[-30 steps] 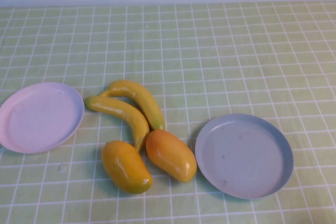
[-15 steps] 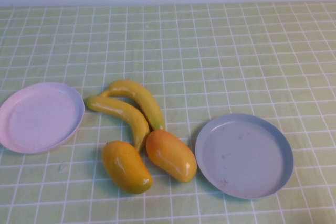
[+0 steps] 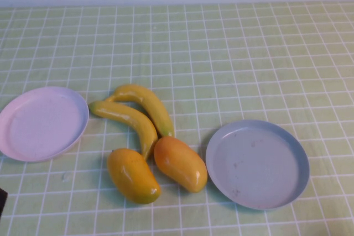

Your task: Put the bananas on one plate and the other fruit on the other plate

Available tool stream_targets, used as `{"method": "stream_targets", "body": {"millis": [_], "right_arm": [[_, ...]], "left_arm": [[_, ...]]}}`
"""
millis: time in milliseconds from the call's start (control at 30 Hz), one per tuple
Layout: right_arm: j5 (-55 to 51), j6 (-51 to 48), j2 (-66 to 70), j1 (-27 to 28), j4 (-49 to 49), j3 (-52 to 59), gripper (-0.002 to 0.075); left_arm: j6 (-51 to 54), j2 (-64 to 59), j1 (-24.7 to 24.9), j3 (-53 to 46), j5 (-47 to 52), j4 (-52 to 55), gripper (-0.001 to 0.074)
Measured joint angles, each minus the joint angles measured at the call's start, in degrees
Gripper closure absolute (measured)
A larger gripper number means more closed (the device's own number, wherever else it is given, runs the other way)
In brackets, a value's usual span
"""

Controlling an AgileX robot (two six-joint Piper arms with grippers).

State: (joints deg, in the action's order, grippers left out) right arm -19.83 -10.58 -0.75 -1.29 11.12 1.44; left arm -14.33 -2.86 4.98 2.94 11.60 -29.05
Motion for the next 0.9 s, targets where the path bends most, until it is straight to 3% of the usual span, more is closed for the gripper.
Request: {"method": "stream_targets", "body": {"millis": [300, 600, 733, 900], "right_arm": [[0.0, 0.0, 0.0, 0.0, 0.0, 0.0, 0.0741], [0.0, 0.0, 0.0, 0.0, 0.0, 0.0, 0.0741], [0.0, 0.0, 0.0, 0.0, 0.0, 0.0, 0.0741], [0.0, 0.0, 0.0, 0.0, 0.0, 0.0, 0.0741]], "left_arm": [[10.2, -24.8, 0.0, 19.4, 24.7, 0.2, 0.0735], [23.7, -49.6, 0.3, 36.8, 34.1, -1.4, 0.0735], [23.6, -57.9, 3.9, 42.1, 34.7, -1.3, 0.0735], [17.9, -67.6, 13.7, 47.5, 35.4, 3.0, 0.0735]]}}
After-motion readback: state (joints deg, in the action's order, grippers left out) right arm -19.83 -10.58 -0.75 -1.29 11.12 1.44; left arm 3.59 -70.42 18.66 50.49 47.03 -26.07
